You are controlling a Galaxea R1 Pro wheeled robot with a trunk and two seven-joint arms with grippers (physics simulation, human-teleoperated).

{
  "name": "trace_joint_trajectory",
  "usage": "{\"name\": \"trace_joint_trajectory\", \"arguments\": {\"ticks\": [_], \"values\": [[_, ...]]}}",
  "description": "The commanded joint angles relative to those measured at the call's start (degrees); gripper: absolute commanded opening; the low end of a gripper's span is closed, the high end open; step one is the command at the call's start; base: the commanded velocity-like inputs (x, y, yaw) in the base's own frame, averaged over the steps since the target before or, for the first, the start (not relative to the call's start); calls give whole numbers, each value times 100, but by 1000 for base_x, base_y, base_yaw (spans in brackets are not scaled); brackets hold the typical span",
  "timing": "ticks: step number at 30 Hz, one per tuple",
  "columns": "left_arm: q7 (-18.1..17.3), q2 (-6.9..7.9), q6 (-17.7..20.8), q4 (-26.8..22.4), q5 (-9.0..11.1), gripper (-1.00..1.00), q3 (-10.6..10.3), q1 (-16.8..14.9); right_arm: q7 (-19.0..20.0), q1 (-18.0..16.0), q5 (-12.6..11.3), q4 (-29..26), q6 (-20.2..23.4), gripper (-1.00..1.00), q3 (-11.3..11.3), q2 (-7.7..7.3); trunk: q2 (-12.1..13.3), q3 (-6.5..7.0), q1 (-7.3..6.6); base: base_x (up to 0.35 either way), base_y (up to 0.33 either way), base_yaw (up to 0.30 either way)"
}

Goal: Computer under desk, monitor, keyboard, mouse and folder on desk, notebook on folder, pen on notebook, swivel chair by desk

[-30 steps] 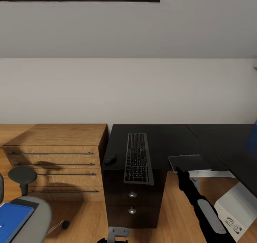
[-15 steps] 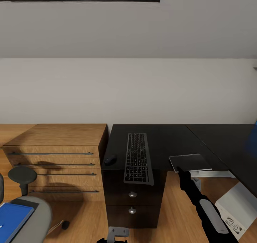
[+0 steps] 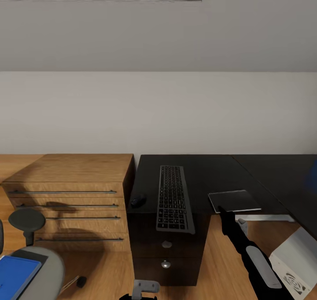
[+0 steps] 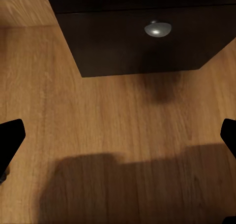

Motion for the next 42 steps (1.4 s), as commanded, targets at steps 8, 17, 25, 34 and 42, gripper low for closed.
{"name": "trace_joint_trajectory", "arguments": {"ticks": [8, 17, 25, 34, 42], "values": [[52, 1, 7, -5, 60, 100, -11, -2, 5, 0, -61, 8, 46, -100, -11, 1, -2, -4, 0, 5, 4, 0], [52, 1, 7, -8, 60, 100, -22, -2, -18, 4, -82, 17, 63, -100, -11, 13, -2, -4, 0, 0, 0, 0], [52, 1, 7, -7, 60, 100, -31, -2, -29, 4, -106, 112, 67, -100, -16, 18, -2, -4, 0, 0, 0, 0], [46, 1, 7, -6, 61, 100, -33, -2, -30, 4, -115, 152, 68, -100, -23, 19, -2, -4, 0, -101, 0, 0], [49, 1, 7, -8, 61, 100, -33, -2, -29, 4, -115, 152, 68, -100, -28, 12, -2, -4, 0, -37, 0, 0]]}}
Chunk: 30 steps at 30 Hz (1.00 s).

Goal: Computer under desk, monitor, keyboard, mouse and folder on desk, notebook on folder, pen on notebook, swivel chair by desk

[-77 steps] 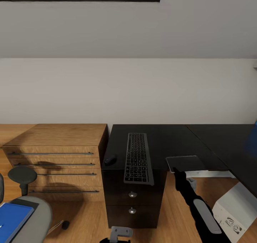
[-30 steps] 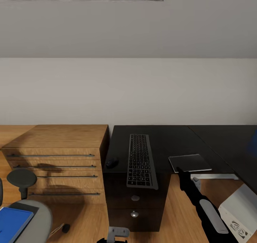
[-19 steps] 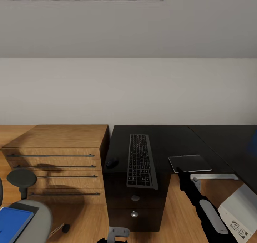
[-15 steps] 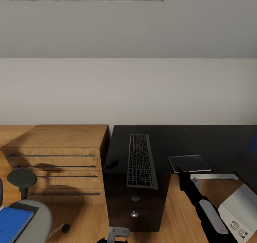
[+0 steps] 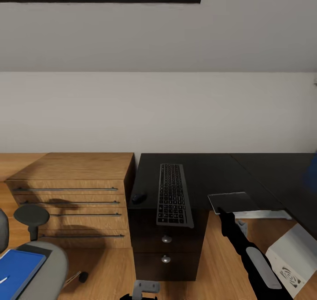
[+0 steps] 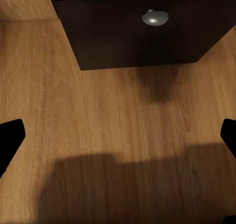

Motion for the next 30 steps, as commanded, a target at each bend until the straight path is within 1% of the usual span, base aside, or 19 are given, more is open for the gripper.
{"name": "trace_joint_trajectory", "arguments": {"ticks": [1, 17, 23, 30], "values": [[52, 1, 7, -9, 60, 100, -6, -1, -3, -1, -13, 77, 33, -100, -12, 0, -2, -5, 0, -9, 0, 0], [55, 1, 7, -11, 61, 100, -13, -1, -4, -1, -13, 76, 33, -100, -13, -10, -2, -5, 0, -2, 0, 0], [47, 1, 7, -5, 65, 100, -16, -1, -4, -1, -13, 76, 33, -100, -7, -10, -2, -5, 0, 117, 0, 0], [54, 1, 7, -2, 64, 100, -23, -1, -4, -1, -13, 76, 33, -100, -6, -10, -2, -5, 0, 32, 0, 0]]}}
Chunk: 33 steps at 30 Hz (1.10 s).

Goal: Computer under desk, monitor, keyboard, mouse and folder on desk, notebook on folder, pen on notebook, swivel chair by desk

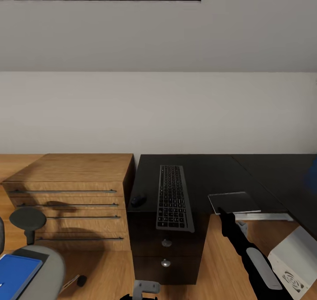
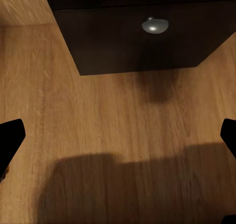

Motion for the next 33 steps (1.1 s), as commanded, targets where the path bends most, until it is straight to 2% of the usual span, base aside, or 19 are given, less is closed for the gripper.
{"name": "trace_joint_trajectory", "arguments": {"ticks": [1, 2, 3, 26, 33], "values": [[53, 1, 7, -6, 64, 100, -12, -4, -95, -16, -15, 60, 18, -100, -8, 3, 1, -3, 1, 9, 0, 0], [54, 1, 7, -6, 66, 100, -11, -4, -95, -16, -15, 60, 18, -100, -7, 3, 1, -3, 1, 3, 0, 0], [54, 1, 7, -5, 66, 100, -10, -4, -95, -16, -15, 60, 18, 100, -7, 3, 1, -3, 1, 2, 0, 0], [50, 1, 7, -5, 60, 100, -4, -4, -95, -16, -15, 60, 18, 100, -8, 3, 1, -3, 1, -1, 0, 0], [54, 1, 7, -5, 62, 100, -4, -4, -95, -16, -7, 60, 18, 100, -6, 3, 1, -3, 1, -159, 0, 0]]}}
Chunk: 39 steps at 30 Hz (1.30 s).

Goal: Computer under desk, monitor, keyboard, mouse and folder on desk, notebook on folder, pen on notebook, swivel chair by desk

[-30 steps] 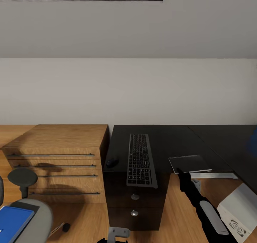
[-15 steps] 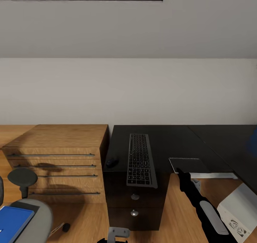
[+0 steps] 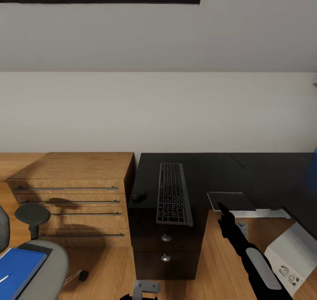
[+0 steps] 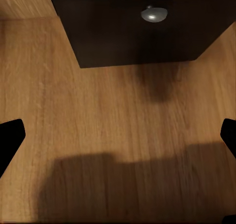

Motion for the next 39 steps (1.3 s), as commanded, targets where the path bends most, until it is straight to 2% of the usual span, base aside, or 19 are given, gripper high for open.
{"name": "trace_joint_trajectory", "arguments": {"ticks": [1, 23, 39], "values": [[52, 0, 7, -8, 60, 100, -7, -1, 13, -2, -48, 1, 35, 100, -11, 1, -3, -4, -1, -57, 0, 0], [44, 0, 7, -8, 65, 100, -10, -1, 13, -2, -39, 1, 35, 100, -11, 1, -3, -4, -1, -15, 0, 0], [47, 0, 7, -2, 62, 100, 6, -1, 19, -2, -39, 5, 35, 100, -11, -4, -3, -4, -1, -285, 0, 0]]}}
